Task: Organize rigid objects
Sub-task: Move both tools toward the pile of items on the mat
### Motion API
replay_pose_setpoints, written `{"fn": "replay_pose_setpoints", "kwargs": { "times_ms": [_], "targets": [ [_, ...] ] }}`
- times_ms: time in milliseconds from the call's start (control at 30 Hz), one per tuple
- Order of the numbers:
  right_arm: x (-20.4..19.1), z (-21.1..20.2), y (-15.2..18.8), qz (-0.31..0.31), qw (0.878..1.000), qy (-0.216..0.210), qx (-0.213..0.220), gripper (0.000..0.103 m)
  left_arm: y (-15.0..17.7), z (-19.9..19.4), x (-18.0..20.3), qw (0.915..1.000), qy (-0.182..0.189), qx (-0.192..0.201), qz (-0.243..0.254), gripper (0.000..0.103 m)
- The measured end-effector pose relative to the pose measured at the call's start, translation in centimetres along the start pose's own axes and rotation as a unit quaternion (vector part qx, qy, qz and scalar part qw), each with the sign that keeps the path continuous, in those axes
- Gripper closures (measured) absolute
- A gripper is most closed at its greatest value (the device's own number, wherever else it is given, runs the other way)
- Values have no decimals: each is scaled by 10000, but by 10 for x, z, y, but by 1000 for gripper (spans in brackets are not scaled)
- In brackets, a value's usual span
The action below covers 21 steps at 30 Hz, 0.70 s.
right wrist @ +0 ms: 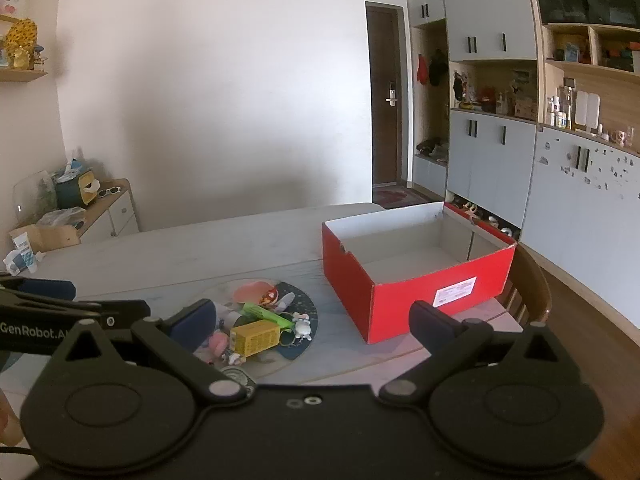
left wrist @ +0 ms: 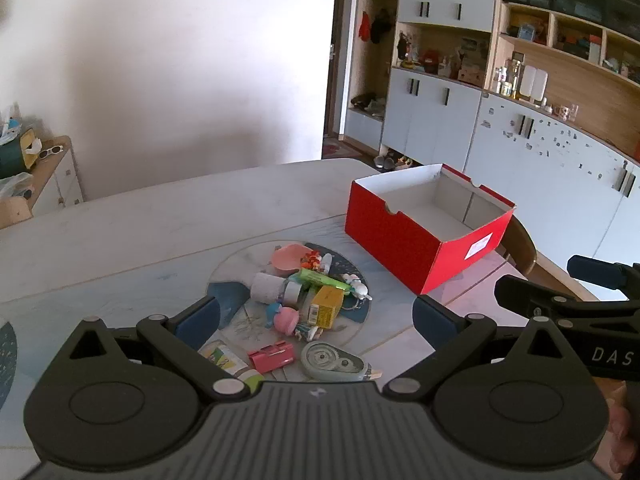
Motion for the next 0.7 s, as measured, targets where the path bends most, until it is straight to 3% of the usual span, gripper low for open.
{"fn": "replay_pose_setpoints", "kwargs": {
  "times_ms": [700],
  "targets": [
    [-14, 6, 3, -175, 9989, -415, -145, 0, 6, -9, -14, 9996, -128, -14, -235, 0]
  ]
}}
Point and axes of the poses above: each gripper's, at about its wrist camera, not at the fingertips, and z roughly the way its jaws point, x to its right, y to its underside, the point moved 4 cm from there along z, roughly the way its jaws point, and after that the axes turned 8 degrees about y, right-handed, at the moved point
